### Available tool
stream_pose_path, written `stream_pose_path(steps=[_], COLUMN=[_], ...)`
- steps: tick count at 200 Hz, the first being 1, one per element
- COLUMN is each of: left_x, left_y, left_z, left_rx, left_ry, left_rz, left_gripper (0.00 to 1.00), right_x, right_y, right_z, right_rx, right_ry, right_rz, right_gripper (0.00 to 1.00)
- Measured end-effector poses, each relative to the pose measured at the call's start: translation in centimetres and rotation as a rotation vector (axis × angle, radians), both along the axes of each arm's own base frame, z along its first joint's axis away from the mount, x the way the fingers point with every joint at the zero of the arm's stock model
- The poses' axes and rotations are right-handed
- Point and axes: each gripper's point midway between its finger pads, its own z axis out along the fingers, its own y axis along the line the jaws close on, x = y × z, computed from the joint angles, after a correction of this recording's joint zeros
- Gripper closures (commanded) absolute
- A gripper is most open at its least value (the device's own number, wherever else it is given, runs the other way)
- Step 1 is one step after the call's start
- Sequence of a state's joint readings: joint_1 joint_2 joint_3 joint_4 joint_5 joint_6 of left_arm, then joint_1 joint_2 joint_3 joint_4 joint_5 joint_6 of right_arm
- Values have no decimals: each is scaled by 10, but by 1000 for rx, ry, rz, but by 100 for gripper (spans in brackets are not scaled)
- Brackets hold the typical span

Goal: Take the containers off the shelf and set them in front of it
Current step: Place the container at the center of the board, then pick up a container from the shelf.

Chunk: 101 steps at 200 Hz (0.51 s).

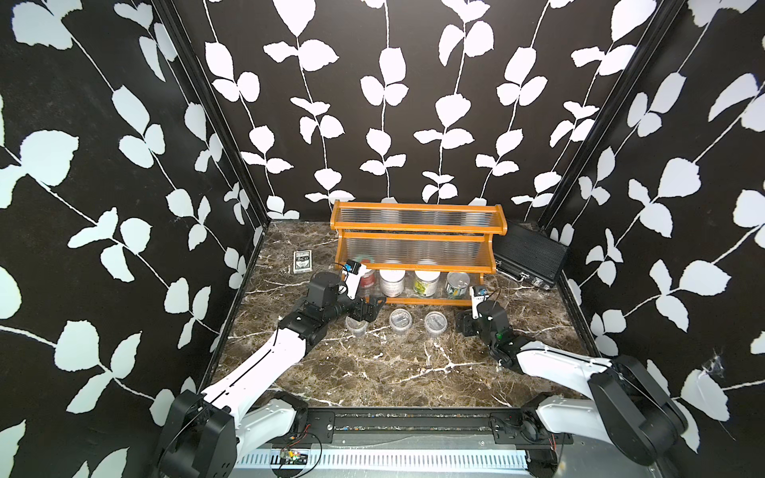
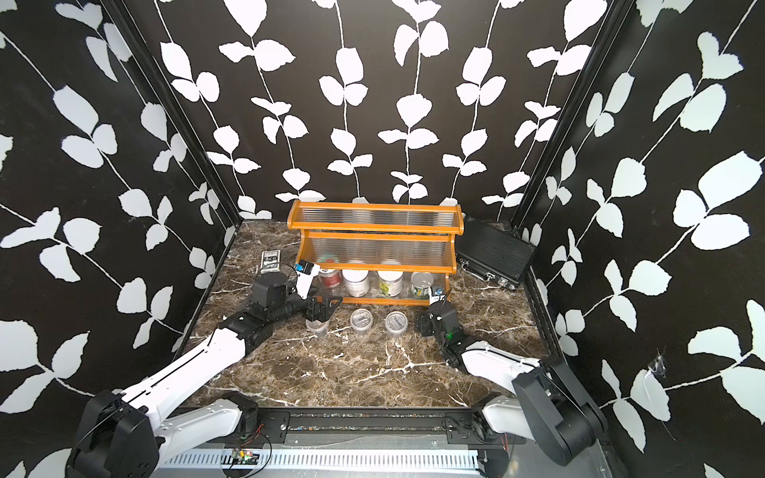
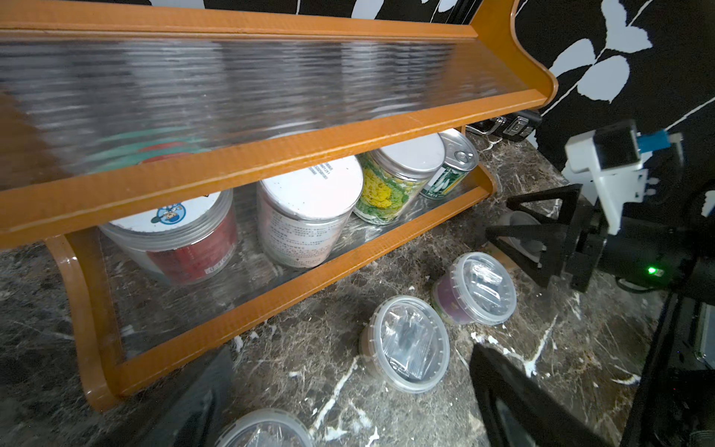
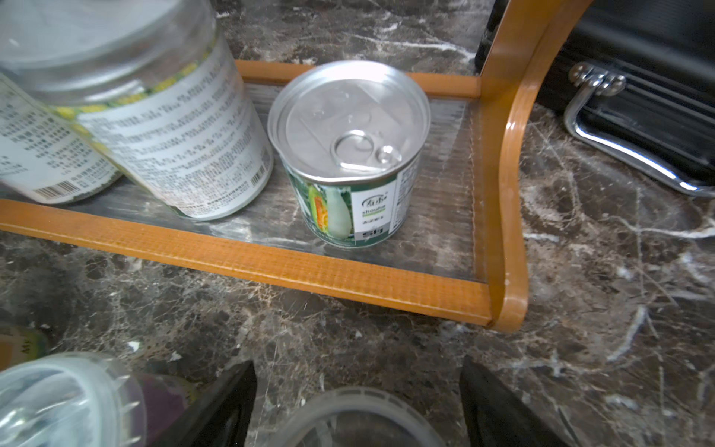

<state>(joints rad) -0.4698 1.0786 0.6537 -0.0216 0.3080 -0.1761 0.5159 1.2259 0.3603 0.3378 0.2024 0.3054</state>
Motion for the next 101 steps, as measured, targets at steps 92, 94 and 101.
stream_pose_path(steps=[92, 94, 101], left_x=[21, 22, 27], left_y=[45, 45, 46], left_z=[-14, -15, -19], left_rx=[192, 194, 206], left_ry=[-72, -72, -73], left_rz=[220, 223, 235], left_gripper=[1, 1, 1], right_x=[-27, -27, -27], right_y=[-25, -25, -28], right_z=[71, 72, 76], right_rx=[10, 9, 3], right_ry=[-97, -98, -103], right_rz=[-14, -15, -19], right_gripper=[0, 0, 0])
